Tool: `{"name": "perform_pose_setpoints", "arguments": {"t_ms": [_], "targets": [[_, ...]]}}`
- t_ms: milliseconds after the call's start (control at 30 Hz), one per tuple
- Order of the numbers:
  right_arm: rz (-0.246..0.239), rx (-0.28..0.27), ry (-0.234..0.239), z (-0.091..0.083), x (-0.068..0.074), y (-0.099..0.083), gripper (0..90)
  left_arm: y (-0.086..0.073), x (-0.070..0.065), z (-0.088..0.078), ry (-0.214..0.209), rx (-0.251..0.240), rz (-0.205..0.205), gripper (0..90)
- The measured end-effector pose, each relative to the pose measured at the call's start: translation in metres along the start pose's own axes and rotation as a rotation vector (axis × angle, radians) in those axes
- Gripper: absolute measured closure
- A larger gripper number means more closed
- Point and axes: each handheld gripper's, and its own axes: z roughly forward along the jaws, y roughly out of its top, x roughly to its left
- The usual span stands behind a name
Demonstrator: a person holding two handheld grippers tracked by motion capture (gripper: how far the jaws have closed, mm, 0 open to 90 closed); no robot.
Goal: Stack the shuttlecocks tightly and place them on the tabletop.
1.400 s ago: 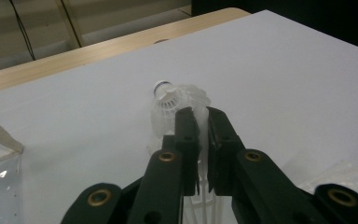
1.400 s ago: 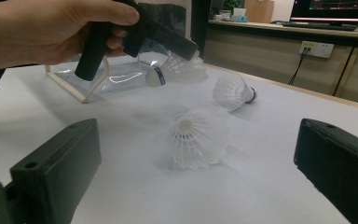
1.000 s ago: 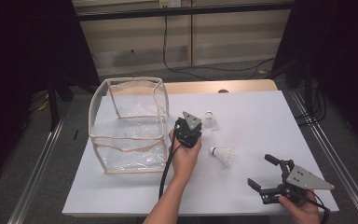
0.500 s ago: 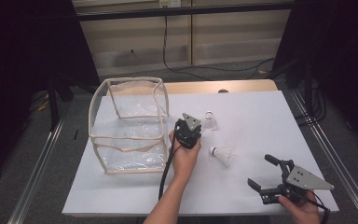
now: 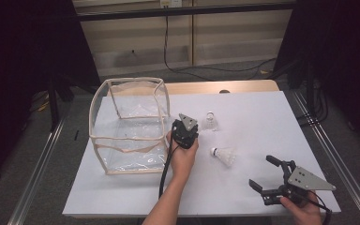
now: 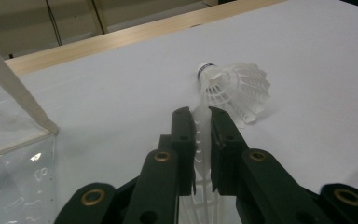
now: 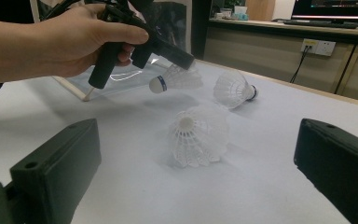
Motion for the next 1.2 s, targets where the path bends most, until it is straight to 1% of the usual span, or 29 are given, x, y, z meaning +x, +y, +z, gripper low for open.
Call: {"name": "perform_pose_setpoints", "arguments": {"t_ms": [100,133,200,333,500,600,733,767,833,900,967,1000,1033,1100,1133,1167,1200], "targets": [[0.0,0.001,-0.001,0.0,0.0,0.0,0.0,0.0,0.001,0.002,0.018,-0.008,0.009,81.1],[-0.001,0.002,-0.001,0.0,0.0,0.0,0.0,0.0,0.0,0.003,0.02,-0.009,0.005,81.0],[-0.005,0.002,-0.002,0.0,-0.001,0.0,0.0,-0.002,0.0,0.005,0.02,0.002,0.007,80.7],[-0.001,0.002,0.0,0.0,0.0,0.0,0.0,-0.003,-0.002,0.008,-0.003,0.02,0.017,79.1],[0.0,0.008,-0.001,-0.001,0.0,0.0,0.0,-0.004,-0.006,0.009,-0.032,0.029,-0.011,76.6],[-0.003,0.005,-0.001,-0.001,0.0,0.0,0.0,-0.004,-0.009,0.008,-0.047,0.038,-0.013,74.0],[-0.002,0.005,0.0,-0.001,0.0,0.0,0.0,-0.002,-0.013,0.005,-0.076,0.047,-0.029,70.8],[0.0,0.004,0.001,0.0,0.0,0.0,0.0,-0.002,-0.014,0.004,-0.077,0.046,-0.04,69.4],[-0.005,0.006,0.001,0.0,0.0,0.0,0.0,-0.001,-0.016,0.002,-0.087,0.056,-0.039,68.0],[-0.006,0.006,0.001,-0.001,0.0,0.0,0.0,-0.001,-0.017,0.0,-0.091,0.052,-0.047,64.5],[-0.005,0.006,0.001,-0.001,0.0,0.0,0.0,0.001,-0.017,-0.001,-0.082,0.039,-0.069,59.5],[-0.007,0.006,0.001,-0.001,0.0,0.0,0.0,0.001,-0.017,-0.001,-0.086,0.032,-0.082,57.6],[-0.008,0.006,0.001,-0.001,0.0,0.0,0.0,0.002,-0.016,-0.001,-0.079,0.03,-0.091,57.6],[-0.007,0.006,0.001,0.0,0.0,0.0,0.0,0.003,-0.015,0.0,-0.054,0.017,-0.103,54.7],[-0.008,0.007,0.0,0.0,0.0,0.0,0.0,0.003,-0.013,0.0,-0.03,0.013,-0.105,52.8],[-0.009,0.009,0.001,0.0,0.0,0.0,0.0,0.004,-0.012,0.001,-0.024,0.013,-0.11,51.3],[-0.008,0.008,0.002,0.0,0.0,0.0,0.0,0.003,-0.01,0.003,-0.017,0.009,-0.126,51.4]]}}
